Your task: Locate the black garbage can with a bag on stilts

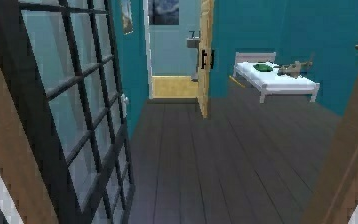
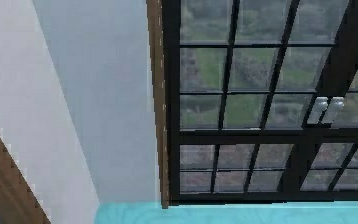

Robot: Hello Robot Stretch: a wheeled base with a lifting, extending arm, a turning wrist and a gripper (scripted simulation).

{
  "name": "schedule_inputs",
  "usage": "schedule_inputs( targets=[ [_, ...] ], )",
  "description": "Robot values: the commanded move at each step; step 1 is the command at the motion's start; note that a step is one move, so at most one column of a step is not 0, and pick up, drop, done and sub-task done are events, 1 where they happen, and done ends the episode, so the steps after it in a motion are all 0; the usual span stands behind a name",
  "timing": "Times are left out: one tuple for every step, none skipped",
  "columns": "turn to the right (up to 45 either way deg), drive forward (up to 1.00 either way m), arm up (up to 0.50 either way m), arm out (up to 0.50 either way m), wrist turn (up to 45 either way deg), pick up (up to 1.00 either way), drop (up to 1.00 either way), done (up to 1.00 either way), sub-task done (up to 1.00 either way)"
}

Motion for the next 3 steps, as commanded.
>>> schedule_inputs(
  targets=[
    [-27.0,0.0,0.0,0.0,0.0,0.0,0.0,0.0,0.0],
    [0.0,0.3,0.0,0.0,0.0,0.0,0.0,0.0,0.0],
    [30.0,0.0,0.0,0.0,0.0,0.0,0.0,0.0,0.0]
  ],
)
